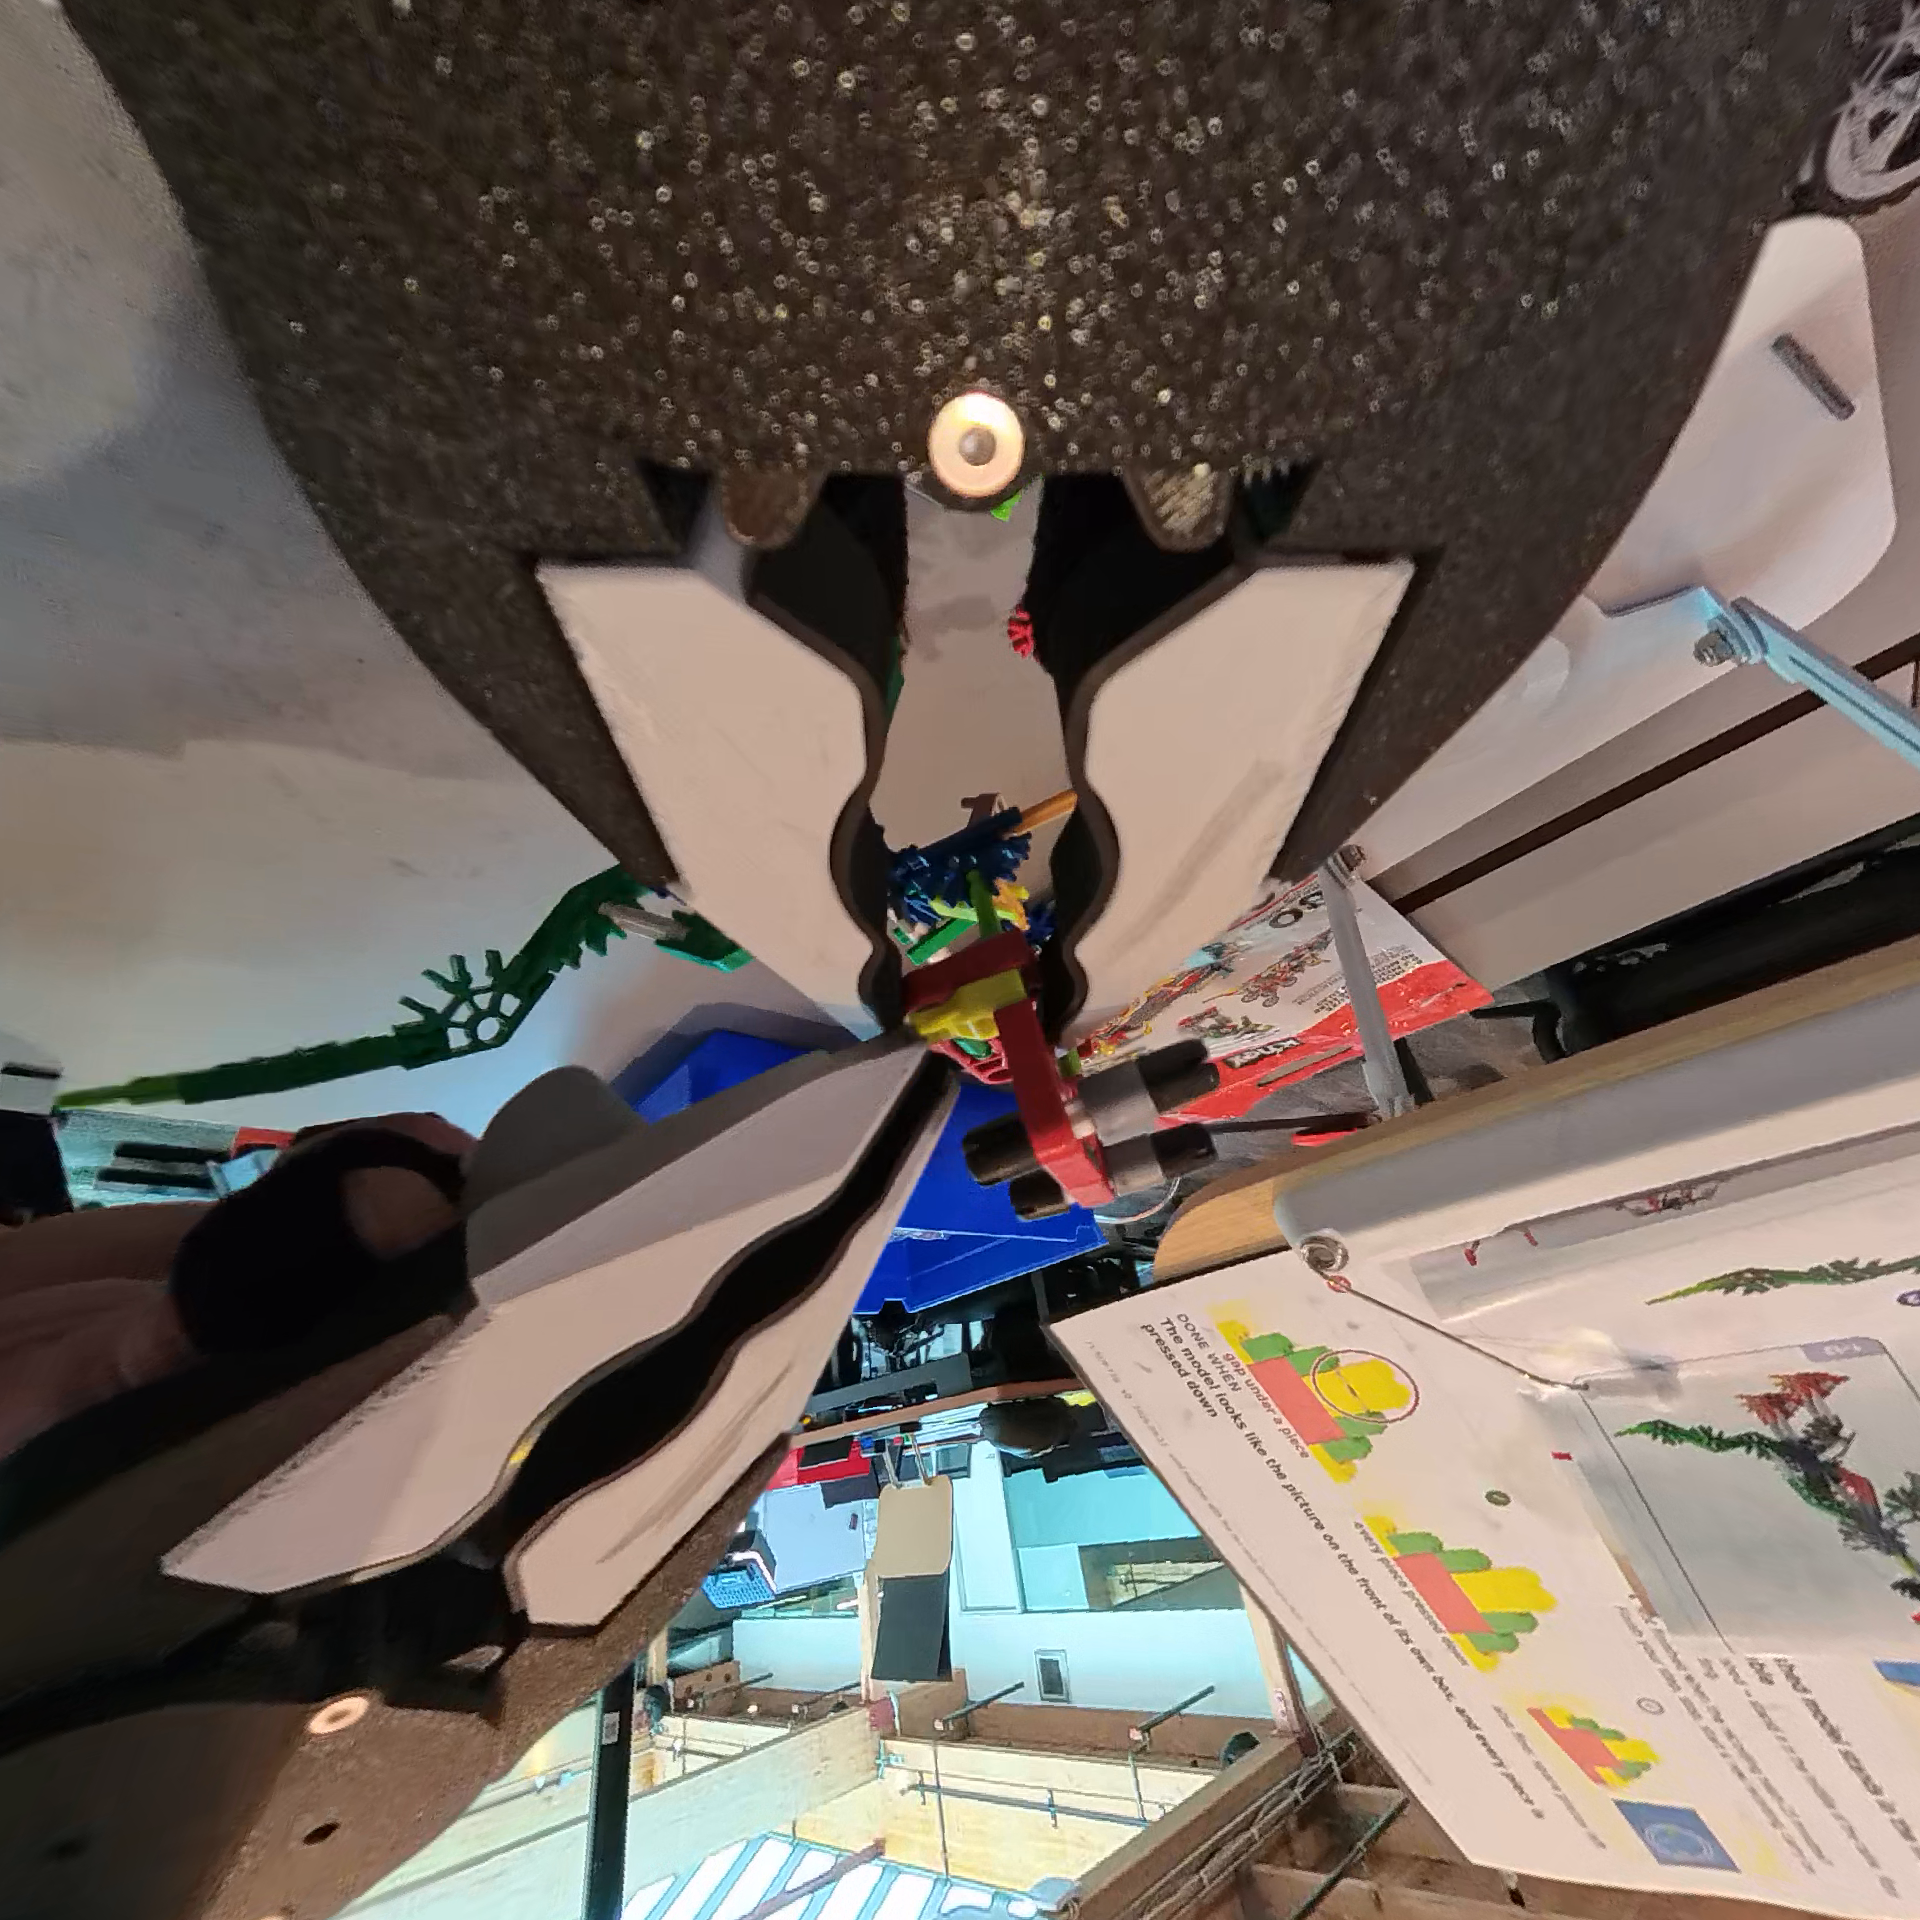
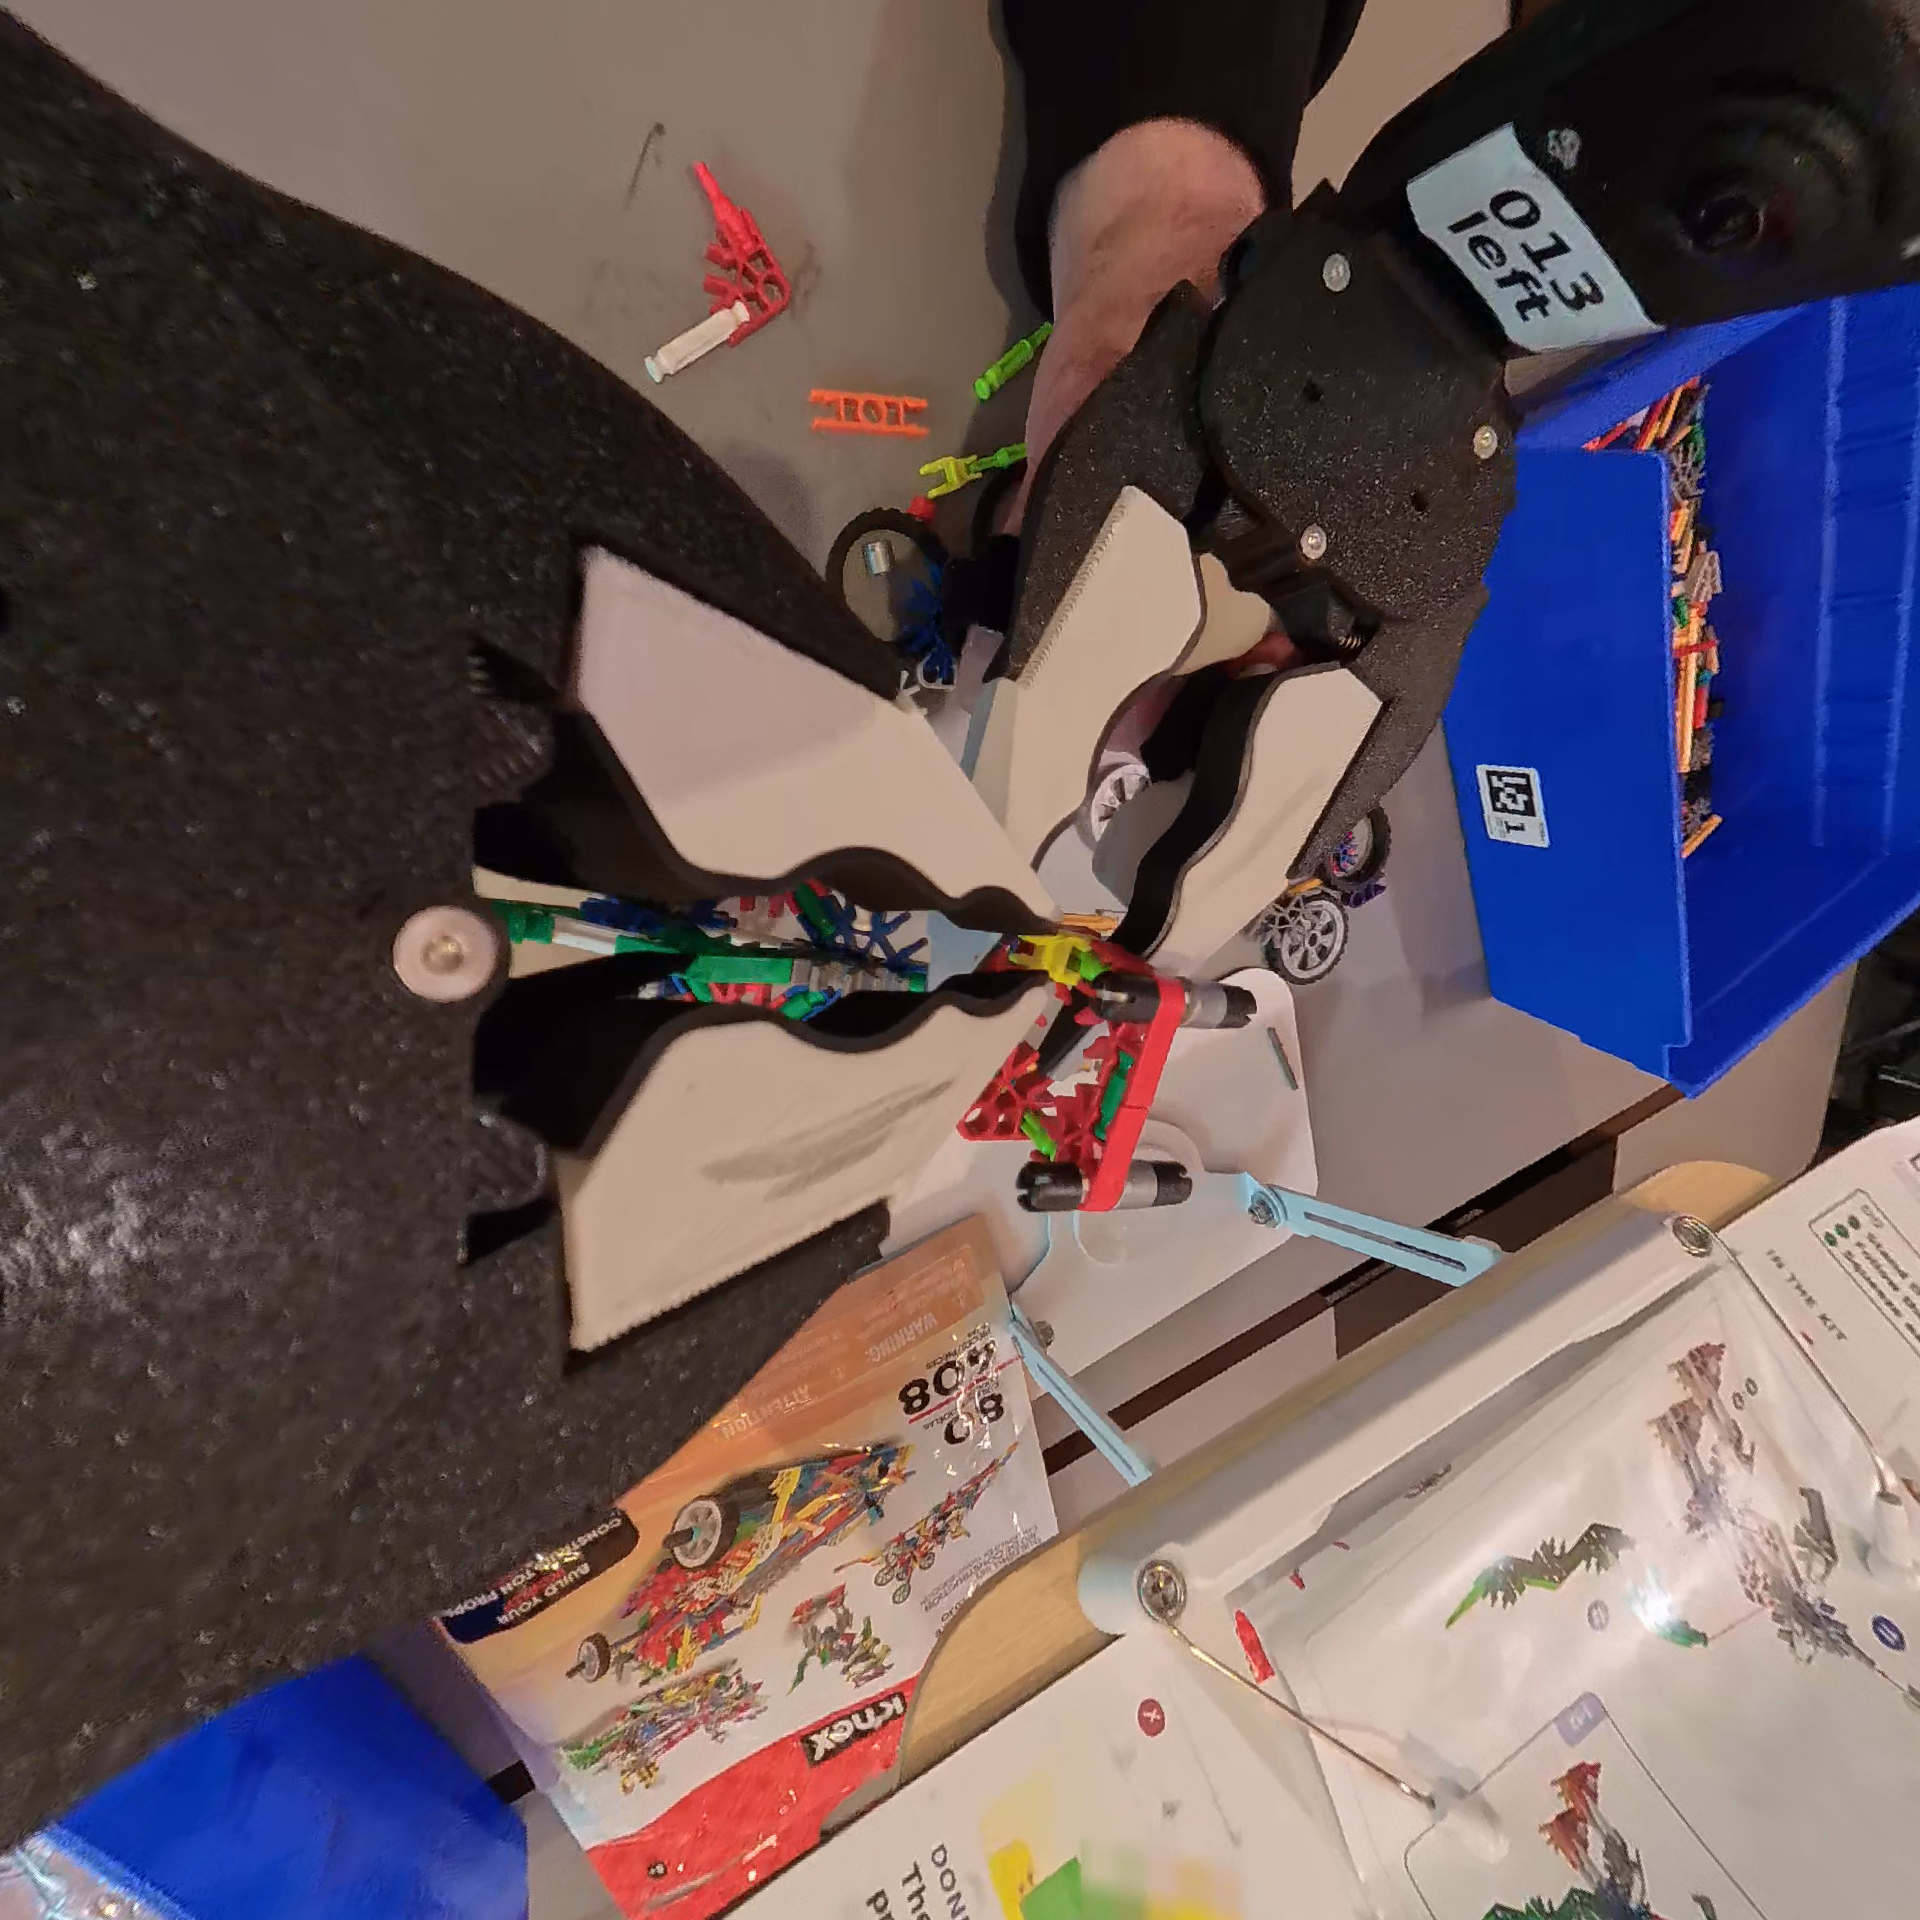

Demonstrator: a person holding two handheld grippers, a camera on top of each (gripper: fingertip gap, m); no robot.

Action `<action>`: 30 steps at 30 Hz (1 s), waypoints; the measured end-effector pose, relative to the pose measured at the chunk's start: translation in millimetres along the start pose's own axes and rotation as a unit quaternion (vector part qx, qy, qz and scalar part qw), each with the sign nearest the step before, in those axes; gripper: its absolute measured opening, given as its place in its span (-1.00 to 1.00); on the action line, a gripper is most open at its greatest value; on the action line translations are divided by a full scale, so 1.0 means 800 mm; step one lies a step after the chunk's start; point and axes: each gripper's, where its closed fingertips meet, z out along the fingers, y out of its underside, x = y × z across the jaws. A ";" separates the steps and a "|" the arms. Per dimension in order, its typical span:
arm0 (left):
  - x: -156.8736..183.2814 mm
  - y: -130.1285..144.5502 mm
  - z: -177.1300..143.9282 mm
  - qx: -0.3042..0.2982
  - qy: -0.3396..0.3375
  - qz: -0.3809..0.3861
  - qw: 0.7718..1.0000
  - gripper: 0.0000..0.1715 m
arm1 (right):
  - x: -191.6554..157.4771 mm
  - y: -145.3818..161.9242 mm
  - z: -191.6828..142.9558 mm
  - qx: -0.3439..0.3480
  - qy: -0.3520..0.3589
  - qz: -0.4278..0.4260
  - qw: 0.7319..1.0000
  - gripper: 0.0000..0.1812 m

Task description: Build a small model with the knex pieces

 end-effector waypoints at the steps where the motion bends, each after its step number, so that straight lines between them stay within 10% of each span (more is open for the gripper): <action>1: 0.001 -0.001 0.000 0.002 0.002 0.001 1.000 -0.74 | 0.000 0.000 -0.001 -0.004 -0.003 0.006 1.000 -0.94; 30: 0.012 0.000 0.006 -0.010 -0.009 0.050 0.999 -0.74 | 0.002 0.017 -0.013 -0.058 -0.013 0.011 0.998 -1.00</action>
